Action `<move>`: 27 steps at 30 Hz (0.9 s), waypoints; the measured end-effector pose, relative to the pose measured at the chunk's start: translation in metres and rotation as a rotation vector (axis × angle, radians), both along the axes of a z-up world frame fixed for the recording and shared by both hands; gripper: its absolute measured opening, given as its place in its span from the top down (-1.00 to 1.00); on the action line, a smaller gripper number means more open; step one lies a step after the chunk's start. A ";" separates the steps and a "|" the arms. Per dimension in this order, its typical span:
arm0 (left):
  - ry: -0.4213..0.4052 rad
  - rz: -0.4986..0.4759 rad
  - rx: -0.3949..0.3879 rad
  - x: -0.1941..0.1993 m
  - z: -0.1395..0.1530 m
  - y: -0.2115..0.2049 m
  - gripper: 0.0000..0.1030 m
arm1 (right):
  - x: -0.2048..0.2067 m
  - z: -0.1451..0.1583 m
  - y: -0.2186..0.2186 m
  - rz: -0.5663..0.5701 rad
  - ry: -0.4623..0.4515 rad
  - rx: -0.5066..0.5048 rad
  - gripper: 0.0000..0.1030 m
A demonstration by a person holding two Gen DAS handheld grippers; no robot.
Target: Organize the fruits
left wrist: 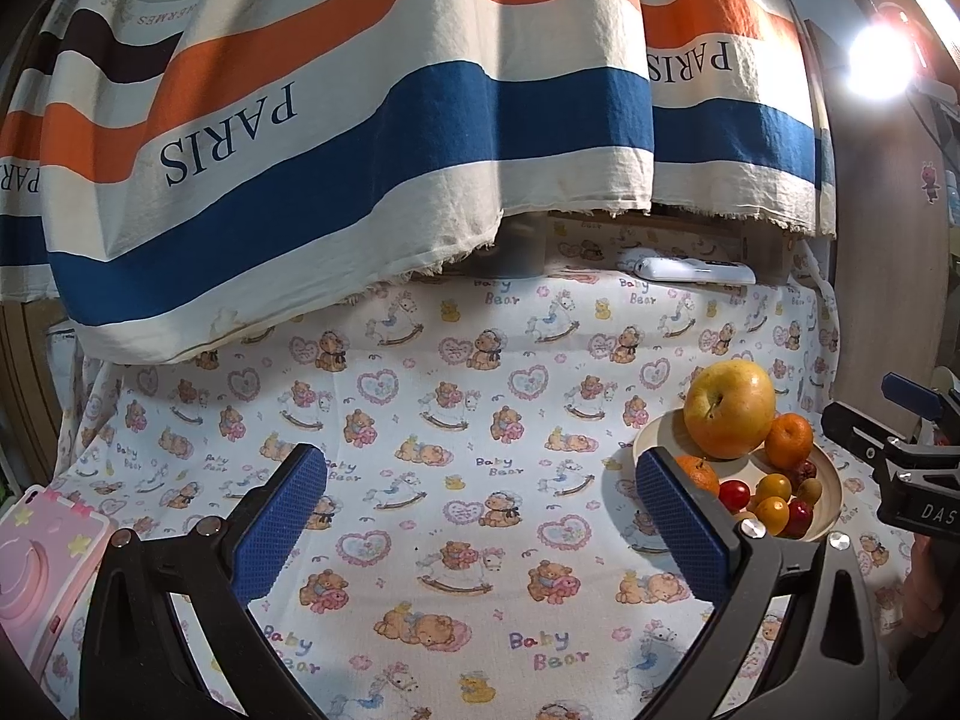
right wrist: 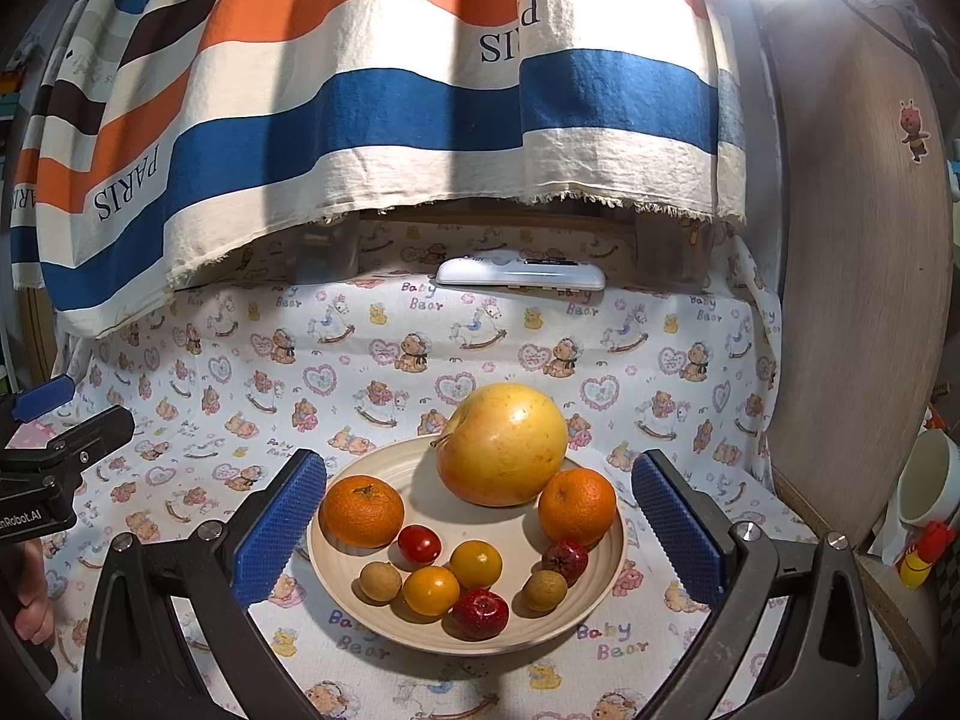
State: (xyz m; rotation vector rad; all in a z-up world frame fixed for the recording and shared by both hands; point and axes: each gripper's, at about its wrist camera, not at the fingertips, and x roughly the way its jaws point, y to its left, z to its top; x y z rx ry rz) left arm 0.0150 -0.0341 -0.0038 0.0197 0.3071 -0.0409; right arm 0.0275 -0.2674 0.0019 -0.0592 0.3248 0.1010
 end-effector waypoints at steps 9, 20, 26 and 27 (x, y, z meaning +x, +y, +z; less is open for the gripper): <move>0.007 0.006 0.004 0.000 -0.001 -0.002 -0.99 | -0.002 0.000 0.000 -0.004 0.002 0.002 -0.99; 0.009 0.007 0.004 0.000 -0.001 -0.002 -0.99 | -0.001 -0.001 0.000 -0.004 0.003 0.002 -0.99; 0.009 0.008 0.005 0.000 -0.001 -0.002 -0.99 | -0.001 -0.001 0.000 -0.004 0.003 0.002 -0.99; 0.009 0.007 0.005 0.000 -0.001 -0.001 -0.99 | -0.001 -0.001 0.000 -0.004 0.003 0.002 -0.99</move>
